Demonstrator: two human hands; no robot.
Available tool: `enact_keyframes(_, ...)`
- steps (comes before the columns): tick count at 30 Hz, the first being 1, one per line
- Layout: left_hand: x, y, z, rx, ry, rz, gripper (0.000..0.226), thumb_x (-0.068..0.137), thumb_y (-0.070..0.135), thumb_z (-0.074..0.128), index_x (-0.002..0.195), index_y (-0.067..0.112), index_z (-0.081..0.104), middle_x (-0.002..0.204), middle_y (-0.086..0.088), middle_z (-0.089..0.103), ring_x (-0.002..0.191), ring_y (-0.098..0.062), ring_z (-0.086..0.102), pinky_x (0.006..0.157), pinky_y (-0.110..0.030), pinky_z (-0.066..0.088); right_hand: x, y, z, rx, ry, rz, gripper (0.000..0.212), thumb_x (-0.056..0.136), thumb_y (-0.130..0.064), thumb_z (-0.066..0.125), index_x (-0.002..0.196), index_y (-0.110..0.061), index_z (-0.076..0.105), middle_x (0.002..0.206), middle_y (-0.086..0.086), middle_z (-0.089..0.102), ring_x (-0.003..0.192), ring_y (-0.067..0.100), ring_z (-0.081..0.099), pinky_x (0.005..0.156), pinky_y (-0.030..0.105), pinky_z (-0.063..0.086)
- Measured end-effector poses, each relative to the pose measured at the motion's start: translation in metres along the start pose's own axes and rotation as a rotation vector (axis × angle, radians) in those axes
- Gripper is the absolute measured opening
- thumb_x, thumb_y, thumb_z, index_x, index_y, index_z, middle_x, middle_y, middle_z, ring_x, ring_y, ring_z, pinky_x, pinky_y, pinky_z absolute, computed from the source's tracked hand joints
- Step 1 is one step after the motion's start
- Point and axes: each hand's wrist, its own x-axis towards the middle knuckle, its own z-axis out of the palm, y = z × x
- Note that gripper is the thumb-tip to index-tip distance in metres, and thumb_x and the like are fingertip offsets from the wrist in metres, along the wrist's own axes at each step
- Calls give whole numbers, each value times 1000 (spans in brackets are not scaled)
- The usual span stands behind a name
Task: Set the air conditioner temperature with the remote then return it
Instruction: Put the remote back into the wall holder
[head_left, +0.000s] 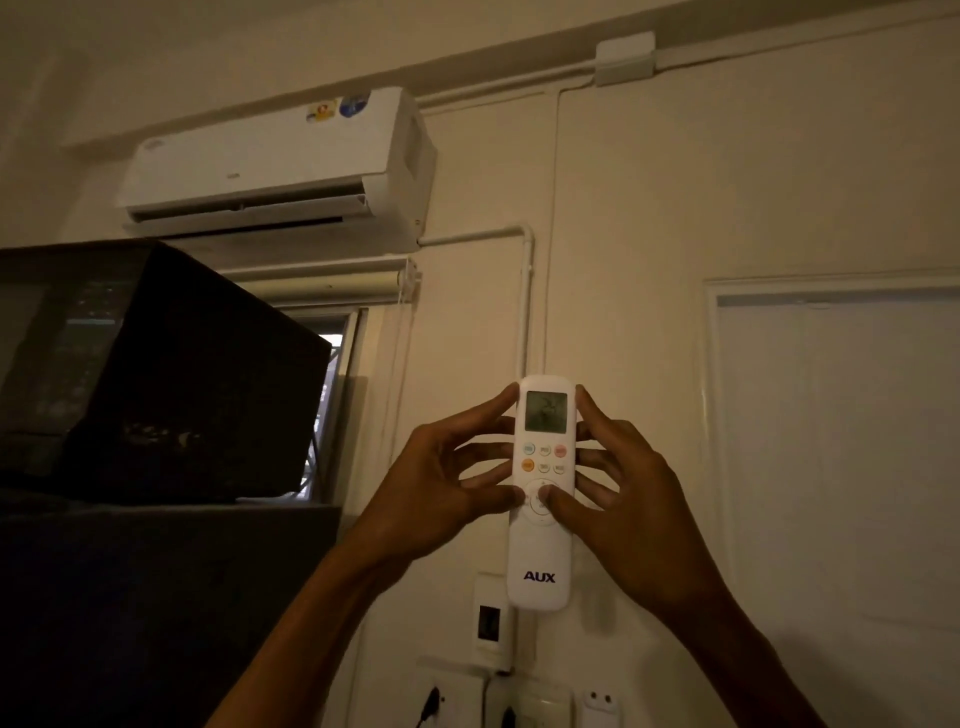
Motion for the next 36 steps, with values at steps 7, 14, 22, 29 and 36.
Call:
enact_keyframes(7,28,-53,38,-52,5,-30,82,74,-12,69,135,36,43,118,12,61,106,4,62,72,-10,53,10,68,-16,-38,5,69,79,74,-5,72,134,-37,32,118,-9,50,102,3,56,66,3,49)
enact_keyframes(14,58,-112,74,-105,-11,-90,82,73,-13,70,136,32,45,118,1,63,105,-9,66,75,-18,58,17,147,-26,-98,32,111,82,75,-10,72,141,-28,28,121,-3,50,108,10,55,69,3,49)
enact_keyframes(22,70,-189,113,-149,-23,-181,81,73,-10,72,137,31,45,116,6,63,101,-6,67,70,-19,58,4,232,-29,-218,46,88,82,74,-13,73,142,-20,27,119,5,52,106,12,56,76,0,46)
enact_keyframes(29,68,-235,146,-87,-14,-215,84,72,-6,75,138,34,42,117,-2,62,101,-18,67,77,-29,61,-17,284,-26,-281,52,108,80,75,-14,73,141,-19,28,125,12,51,111,16,55,83,15,50)
enact_keyframes(36,62,-272,165,-60,-30,-251,82,73,-9,72,139,31,43,110,4,64,97,-14,68,76,-24,59,-38,321,-17,-310,60,190,77,76,-12,71,141,-12,30,128,13,47,118,23,52,89,40,55)
